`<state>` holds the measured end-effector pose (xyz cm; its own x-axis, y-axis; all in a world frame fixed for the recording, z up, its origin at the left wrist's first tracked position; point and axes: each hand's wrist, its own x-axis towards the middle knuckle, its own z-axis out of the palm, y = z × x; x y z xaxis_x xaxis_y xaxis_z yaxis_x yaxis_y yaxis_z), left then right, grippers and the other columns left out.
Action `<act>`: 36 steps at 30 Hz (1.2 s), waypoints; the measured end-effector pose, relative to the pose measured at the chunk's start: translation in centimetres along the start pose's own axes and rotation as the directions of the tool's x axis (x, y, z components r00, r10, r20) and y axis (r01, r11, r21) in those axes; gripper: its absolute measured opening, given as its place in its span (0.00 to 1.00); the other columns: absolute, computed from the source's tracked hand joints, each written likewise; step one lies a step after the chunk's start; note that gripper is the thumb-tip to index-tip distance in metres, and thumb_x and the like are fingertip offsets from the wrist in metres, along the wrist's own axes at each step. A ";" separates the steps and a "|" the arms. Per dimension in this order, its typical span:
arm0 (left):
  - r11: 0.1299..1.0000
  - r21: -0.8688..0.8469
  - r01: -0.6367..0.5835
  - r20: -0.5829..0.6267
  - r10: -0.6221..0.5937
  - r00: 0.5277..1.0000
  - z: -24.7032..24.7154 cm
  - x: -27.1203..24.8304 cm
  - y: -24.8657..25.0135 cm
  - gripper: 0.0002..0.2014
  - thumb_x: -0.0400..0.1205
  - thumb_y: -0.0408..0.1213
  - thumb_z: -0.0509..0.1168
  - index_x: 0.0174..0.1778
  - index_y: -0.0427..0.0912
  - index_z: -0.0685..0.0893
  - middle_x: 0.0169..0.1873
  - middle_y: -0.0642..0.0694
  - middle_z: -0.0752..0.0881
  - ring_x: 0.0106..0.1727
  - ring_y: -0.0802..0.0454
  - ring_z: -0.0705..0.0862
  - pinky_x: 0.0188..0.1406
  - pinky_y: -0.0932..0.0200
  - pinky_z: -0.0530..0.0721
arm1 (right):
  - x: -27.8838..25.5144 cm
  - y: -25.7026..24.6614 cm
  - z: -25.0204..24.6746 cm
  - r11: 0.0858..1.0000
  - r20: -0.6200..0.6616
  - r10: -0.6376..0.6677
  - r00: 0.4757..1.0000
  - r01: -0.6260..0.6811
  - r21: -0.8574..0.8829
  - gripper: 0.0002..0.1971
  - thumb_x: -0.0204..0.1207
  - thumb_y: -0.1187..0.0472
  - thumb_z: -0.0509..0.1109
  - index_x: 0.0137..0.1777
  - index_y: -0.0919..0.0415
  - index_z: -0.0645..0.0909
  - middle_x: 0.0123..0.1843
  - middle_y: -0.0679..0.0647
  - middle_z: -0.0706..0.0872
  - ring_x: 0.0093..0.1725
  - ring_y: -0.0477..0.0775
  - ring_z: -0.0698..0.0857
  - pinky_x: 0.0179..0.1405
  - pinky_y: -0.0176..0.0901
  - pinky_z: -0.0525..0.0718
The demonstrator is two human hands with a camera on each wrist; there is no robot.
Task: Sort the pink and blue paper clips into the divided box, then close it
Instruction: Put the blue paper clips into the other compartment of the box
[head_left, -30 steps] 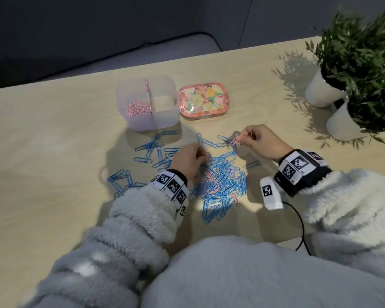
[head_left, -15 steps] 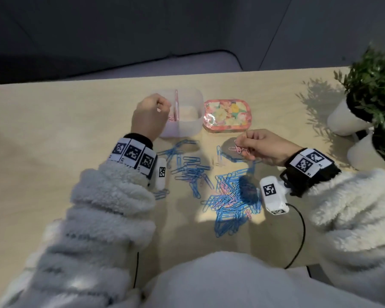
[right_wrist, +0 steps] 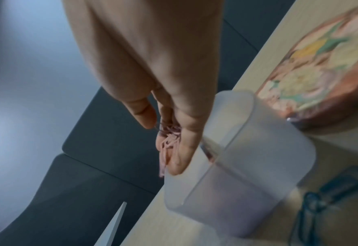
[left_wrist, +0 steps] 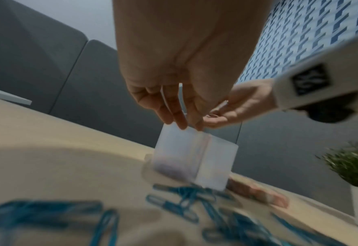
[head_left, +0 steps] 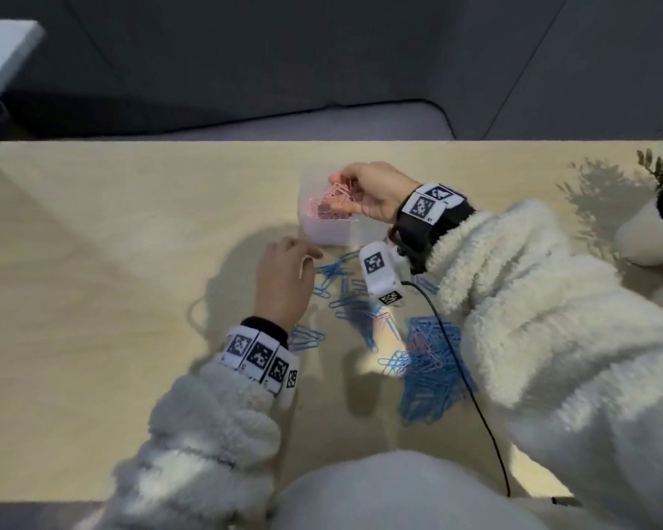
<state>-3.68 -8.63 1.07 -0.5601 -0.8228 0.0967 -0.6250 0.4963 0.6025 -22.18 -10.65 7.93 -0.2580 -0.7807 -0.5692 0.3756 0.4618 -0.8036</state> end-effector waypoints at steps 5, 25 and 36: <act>0.997 0.074 0.016 0.247 -0.034 0.968 1.7 -3.6 -1.2 0.10 0.76 0.33 0.61 0.46 0.45 0.87 0.51 0.44 0.87 0.53 0.40 0.79 0.55 0.47 0.76 | 1.1 0.5 1.9 0.992 0.013 0.016 1.000 -0.014 -0.129 0.12 0.83 0.55 0.55 0.54 0.62 0.76 0.50 0.55 0.78 0.38 0.51 0.77 0.39 0.42 0.81; 0.988 0.126 -0.093 0.397 0.036 0.917 4.3 -4.0 0.4 0.04 0.73 0.34 0.67 0.42 0.41 0.85 0.42 0.40 0.84 0.48 0.38 0.81 0.48 0.47 0.77 | -5.9 15.0 -5.4 0.324 0.155 -0.205 0.966 0.217 -0.921 0.11 0.65 0.62 0.75 0.46 0.60 0.82 0.47 0.55 0.83 0.44 0.53 0.78 0.46 0.44 0.75; 0.965 0.230 -0.124 0.359 0.034 0.933 2.5 -4.3 -1.3 0.05 0.77 0.36 0.65 0.46 0.41 0.83 0.47 0.41 0.83 0.50 0.40 0.79 0.50 0.47 0.76 | -7.0 12.8 -9.6 0.801 -0.138 -0.275 0.951 0.147 -0.581 0.17 0.74 0.74 0.64 0.31 0.51 0.76 0.33 0.52 0.79 0.31 0.46 0.76 0.33 0.36 0.76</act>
<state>-1.82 -5.00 -2.07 -0.7390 -0.6510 -0.1735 -0.6589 0.6446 0.3876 -24.11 4.71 -0.03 -0.4714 -0.8119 -0.3444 -0.2545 0.4991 -0.8283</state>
